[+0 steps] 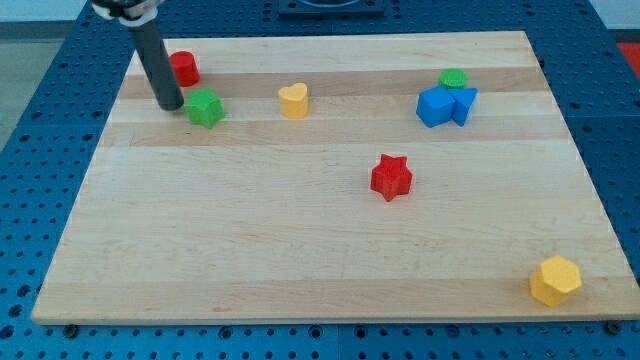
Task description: Push the green star towards right
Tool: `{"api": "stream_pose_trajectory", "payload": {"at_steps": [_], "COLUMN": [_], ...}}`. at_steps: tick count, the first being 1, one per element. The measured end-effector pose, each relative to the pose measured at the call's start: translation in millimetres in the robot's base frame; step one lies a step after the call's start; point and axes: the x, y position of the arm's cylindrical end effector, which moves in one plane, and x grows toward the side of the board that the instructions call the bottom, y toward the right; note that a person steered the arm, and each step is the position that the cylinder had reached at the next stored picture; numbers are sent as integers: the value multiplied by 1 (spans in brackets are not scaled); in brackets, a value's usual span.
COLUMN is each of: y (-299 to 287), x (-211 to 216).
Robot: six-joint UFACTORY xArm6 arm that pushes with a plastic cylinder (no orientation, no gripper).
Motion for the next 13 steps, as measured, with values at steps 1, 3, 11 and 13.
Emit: {"api": "stream_pose_trajectory", "payload": {"at_steps": [1, 3, 11, 13], "y": [44, 23, 47, 89], "x": [37, 22, -32, -43]}}
